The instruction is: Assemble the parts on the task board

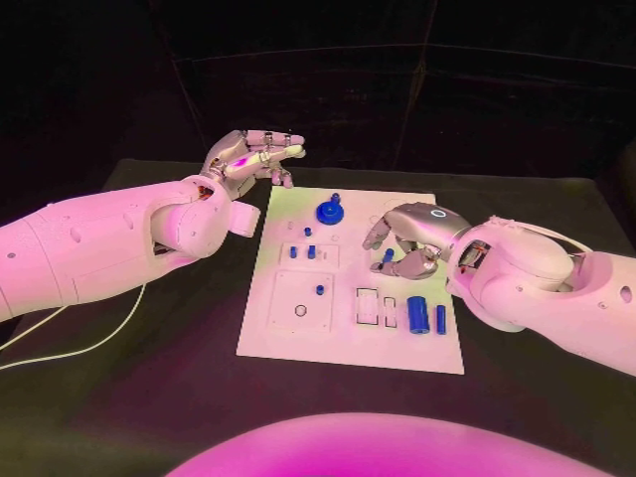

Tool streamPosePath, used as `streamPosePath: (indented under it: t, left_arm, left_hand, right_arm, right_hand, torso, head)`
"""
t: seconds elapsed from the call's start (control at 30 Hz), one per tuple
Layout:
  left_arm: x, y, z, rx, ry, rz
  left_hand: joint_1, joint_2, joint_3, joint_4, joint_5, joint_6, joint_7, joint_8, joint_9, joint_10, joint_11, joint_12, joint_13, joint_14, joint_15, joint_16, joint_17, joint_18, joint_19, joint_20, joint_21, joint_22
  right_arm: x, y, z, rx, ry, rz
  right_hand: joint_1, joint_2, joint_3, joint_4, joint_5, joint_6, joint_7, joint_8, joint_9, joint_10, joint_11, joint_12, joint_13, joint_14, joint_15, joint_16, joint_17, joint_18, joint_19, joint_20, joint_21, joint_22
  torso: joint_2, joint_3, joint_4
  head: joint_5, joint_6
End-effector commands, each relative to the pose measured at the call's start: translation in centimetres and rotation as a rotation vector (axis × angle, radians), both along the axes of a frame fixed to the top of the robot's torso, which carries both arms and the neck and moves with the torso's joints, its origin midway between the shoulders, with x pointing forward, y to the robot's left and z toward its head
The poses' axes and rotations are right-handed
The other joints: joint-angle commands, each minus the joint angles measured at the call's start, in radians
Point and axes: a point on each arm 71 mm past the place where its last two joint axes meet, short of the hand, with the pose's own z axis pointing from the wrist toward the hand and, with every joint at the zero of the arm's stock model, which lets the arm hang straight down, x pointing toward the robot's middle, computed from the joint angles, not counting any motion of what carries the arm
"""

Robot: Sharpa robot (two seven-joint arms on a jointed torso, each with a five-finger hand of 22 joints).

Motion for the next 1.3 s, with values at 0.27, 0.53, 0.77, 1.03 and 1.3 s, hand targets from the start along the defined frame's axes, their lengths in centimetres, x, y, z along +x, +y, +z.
streamPosePath:
  t: [0.27, 0.53, 0.77, 1.03, 1.3]
  left_arm:
    - [0.1, -0.2, 0.1, -0.01, -0.001, -0.016]
    - [0.1, -0.2, 0.1, -0.01, -0.001, -0.016]
    - [0.1, -0.2, 0.1, -0.009, -0.001, -0.015]
    - [0.1, -0.3, 0.1, -0.01, -0.002, -0.017]
    - [0.1, -0.2, 0.1, -0.011, -0.003, -0.018]
  left_hand:
    - [-0.006, 0.002, -0.005, 0.001, 0.003, -0.005, 0.004, -0.002, -0.001, -0.007, 0.003, 0.006, -0.002, -0.009, -0.001, -0.004, -0.001, 0.013, -0.006, 0.003, -0.006, -0.001]
    - [-0.003, 0.002, -0.005, 0.0, 0.003, -0.005, 0.004, -0.002, -0.001, -0.007, 0.003, 0.007, -0.001, -0.01, -0.001, -0.005, -0.002, 0.013, -0.007, 0.004, -0.007, -0.001]
    - [-0.003, 0.002, -0.005, -0.001, 0.003, -0.005, 0.004, -0.002, -0.001, -0.007, 0.003, 0.008, -0.001, -0.011, -0.001, -0.005, -0.002, 0.013, -0.007, 0.004, -0.008, -0.002]
    - [-0.003, 0.002, -0.005, -0.001, 0.003, -0.005, 0.004, -0.002, -0.001, -0.007, 0.003, 0.008, -0.001, -0.011, -0.001, -0.005, -0.002, 0.013, -0.007, 0.004, -0.008, -0.002]
    - [-0.001, 0.003, -0.005, -0.001, 0.003, -0.006, 0.004, -0.002, -0.001, -0.008, 0.003, 0.008, -0.002, -0.011, -0.001, -0.005, -0.002, 0.013, -0.007, 0.004, -0.008, -0.002]
  right_arm:
    - [2.2, -2.6, -0.6, -0.09, 0.052, -0.111]
    - [2.7, -2.1, -1.0, -0.117, 0.072, -0.092]
    - [3.0, -1.7, -1.4, -0.134, 0.088, -0.073]
    - [3.1, -0.9, -1.8, -0.159, 0.114, -0.046]
    - [3.2, -0.4, -2.0, -0.164, 0.122, -0.031]
  right_hand:
    - [0.055, 0.005, -0.159, 0.046, 0.006, -0.065, 0.005, -0.001, 0.0, -0.077, 0.008, 0.038, 0.0, -0.002, 0.0, -0.022, -0.031, 0.014, -0.005, -0.003, -0.027, -0.031]
    - [0.093, 0.03, -0.171, 0.06, 0.009, -0.05, 0.004, 0.007, 0.003, -0.078, 0.006, 0.065, 0.001, -0.003, -0.001, -0.028, -0.042, 0.015, -0.001, -0.004, -0.03, -0.034]
    - [0.125, 0.067, -0.135, 0.057, 0.0, -0.033, 0.004, 0.011, 0.003, -0.009, -0.002, 0.097, -0.002, 0.005, -0.009, -0.014, -0.024, 0.01, 0.017, -0.009, -0.013, -0.008]
    - [0.143, 0.078, -0.062, 0.059, -0.006, 0.026, 0.003, 0.028, 0.005, 0.089, -0.013, 0.082, -0.006, 0.017, -0.017, 0.022, 0.023, 0.0, 0.046, -0.018, 0.026, 0.05]
    - [0.137, 0.065, -0.02, 0.062, -0.008, 0.045, 0.002, 0.025, 0.002, 0.125, -0.015, 0.05, -0.006, 0.018, -0.019, 0.033, 0.032, -0.002, 0.05, -0.02, 0.037, 0.063]
  torso:
    - [0.003, 0.0018, 0.0025]
    - [0.002, -0.0001, 0.0019]
    - [0.002, 0.0006, 0.0026]
    - [0.002, 0.0005, 0.0026]
    - [0.002, -0.0002, 0.0019]
  head:
    - [-0.01, 0.006]
    - [-0.01, 0.004]
    - [-0.007, 0.001]
    - [-0.008, -0.001]
    - [-0.008, -0.003]
